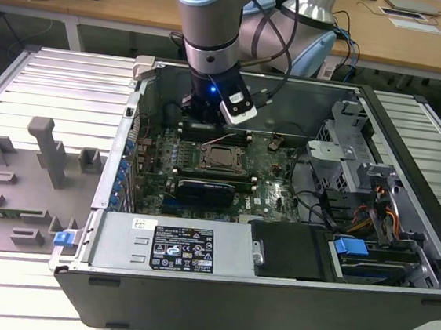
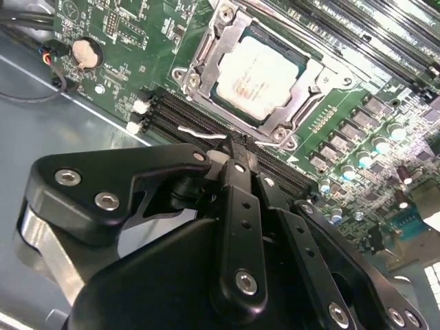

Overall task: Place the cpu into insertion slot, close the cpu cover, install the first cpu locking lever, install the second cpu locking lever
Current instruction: 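Install the first cpu locking lever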

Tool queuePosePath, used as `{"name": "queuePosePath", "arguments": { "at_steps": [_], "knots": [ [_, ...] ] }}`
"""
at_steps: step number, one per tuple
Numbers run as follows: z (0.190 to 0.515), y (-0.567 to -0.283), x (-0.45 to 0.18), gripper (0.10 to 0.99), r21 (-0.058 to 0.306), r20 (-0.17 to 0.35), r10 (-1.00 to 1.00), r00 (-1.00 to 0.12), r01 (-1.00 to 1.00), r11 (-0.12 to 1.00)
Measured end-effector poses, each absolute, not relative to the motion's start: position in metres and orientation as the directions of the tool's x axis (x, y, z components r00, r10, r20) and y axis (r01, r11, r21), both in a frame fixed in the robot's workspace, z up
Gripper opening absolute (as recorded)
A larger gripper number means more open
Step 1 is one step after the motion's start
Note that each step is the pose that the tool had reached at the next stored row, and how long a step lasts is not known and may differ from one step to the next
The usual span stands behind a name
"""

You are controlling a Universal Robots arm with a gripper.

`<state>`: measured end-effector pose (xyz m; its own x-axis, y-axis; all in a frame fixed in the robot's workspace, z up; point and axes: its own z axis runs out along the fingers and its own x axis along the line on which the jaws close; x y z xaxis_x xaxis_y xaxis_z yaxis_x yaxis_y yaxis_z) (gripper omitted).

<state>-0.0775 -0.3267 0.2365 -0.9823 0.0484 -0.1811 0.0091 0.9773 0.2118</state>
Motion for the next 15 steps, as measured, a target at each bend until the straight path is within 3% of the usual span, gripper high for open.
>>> {"name": "queuePosePath", "arguments": {
  "at_steps": [15],
  "knots": [
    [0.217,-0.305,-0.064,0.106,0.195,-0.171,0.049,-0.984,0.015,0.981]
  ]
}}
